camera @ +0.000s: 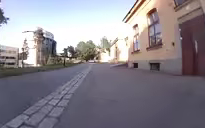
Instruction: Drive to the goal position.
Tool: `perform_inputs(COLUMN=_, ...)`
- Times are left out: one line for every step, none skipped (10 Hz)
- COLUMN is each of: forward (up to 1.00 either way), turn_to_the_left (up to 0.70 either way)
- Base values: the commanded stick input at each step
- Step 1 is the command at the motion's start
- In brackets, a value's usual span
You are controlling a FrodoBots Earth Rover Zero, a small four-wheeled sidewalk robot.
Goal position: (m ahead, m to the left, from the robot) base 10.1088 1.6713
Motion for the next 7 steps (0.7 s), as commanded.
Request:
perform_inputs(forward=0.50, turn_to_the_left=0.00)
perform_inputs(forward=0.50, turn_to_the_left=0.00)
perform_inputs(forward=0.50, turn_to_the_left=0.00)
perform_inputs(forward=0.50, turn_to_the_left=0.00)
perform_inputs(forward=0.50, turn_to_the_left=0.00)
perform_inputs(forward=0.50, turn_to_the_left=0.00)
perform_inputs(forward=0.50, turn_to_the_left=0.00)
